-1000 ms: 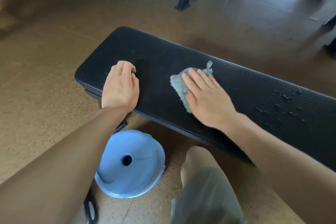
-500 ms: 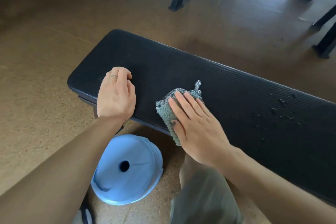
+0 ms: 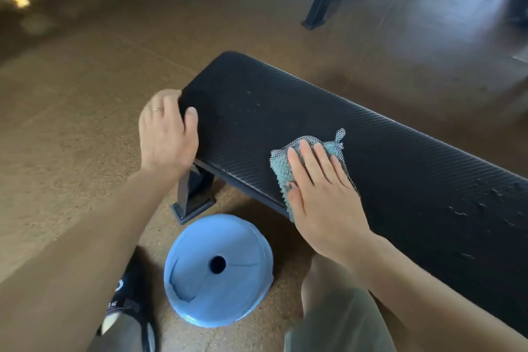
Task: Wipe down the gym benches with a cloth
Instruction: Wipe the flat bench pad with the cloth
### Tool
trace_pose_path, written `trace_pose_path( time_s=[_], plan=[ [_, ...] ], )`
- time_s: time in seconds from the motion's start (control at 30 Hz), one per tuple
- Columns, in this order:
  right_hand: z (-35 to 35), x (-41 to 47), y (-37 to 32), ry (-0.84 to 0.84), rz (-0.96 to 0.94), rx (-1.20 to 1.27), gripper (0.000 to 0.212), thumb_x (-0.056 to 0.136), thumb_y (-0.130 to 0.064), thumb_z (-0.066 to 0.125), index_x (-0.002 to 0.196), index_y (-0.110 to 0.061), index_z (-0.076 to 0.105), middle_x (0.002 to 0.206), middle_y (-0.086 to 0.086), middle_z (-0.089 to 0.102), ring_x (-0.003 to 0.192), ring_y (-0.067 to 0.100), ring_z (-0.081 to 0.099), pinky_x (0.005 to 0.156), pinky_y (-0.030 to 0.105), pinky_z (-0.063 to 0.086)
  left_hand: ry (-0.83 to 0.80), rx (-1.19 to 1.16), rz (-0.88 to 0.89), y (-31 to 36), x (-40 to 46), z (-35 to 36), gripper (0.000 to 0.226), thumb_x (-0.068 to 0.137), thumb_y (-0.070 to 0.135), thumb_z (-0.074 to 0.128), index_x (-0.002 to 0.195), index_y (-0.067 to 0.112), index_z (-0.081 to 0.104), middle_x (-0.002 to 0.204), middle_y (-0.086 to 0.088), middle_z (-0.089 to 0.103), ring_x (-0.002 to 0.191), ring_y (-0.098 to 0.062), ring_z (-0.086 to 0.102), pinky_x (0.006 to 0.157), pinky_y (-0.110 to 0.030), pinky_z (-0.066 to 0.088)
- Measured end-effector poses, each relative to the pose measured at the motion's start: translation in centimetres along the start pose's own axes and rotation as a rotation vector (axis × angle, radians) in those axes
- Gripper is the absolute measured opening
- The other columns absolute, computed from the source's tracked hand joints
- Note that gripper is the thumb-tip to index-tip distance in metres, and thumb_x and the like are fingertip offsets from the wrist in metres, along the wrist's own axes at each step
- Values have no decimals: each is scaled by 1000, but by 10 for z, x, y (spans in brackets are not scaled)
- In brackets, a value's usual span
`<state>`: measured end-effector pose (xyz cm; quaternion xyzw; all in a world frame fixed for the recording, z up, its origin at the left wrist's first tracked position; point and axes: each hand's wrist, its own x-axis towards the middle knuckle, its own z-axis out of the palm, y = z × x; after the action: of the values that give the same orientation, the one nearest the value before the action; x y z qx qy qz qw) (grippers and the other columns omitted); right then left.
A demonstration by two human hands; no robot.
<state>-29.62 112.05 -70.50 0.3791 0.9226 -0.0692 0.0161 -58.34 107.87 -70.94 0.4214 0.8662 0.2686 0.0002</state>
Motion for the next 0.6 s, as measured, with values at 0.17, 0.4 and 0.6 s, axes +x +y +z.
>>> trace_pose_path(
  time_s=[0.17, 0.4, 0.6],
  plan=[
    [1, 51, -14, 3, -156, -21, 63, 107, -41, 11, 164, -17, 22, 171, 6, 19, 158, 26, 15, 129, 43, 13, -187, -564, -537, -21, 13, 0, 49, 110, 38, 25, 154, 22, 40, 155, -1, 42, 139, -21, 39, 109, -32, 27],
    [-10, 170, -68, -63, -160, 25, 58, 110, -35, 15, 165, -18, 4, 173, 6, -2, 159, 25, -5, 128, 42, -2, -102, -760, -583, -19, 11, -1, 42, 110, 28, 28, 136, 15, 58, 123, 2, 56, 111, -15, 49, 93, -28, 35],
    [-3, 82, -58, -39, -325, -90, 61, 108, -40, 15, 165, -19, 11, 173, 5, 8, 159, 22, 5, 129, 42, 9, -189, -909, -662, -28, 9, -3, 43, 105, 41, 31, 130, 30, 65, 131, 7, 65, 123, -14, 57, 107, -35, 41]
  ],
)
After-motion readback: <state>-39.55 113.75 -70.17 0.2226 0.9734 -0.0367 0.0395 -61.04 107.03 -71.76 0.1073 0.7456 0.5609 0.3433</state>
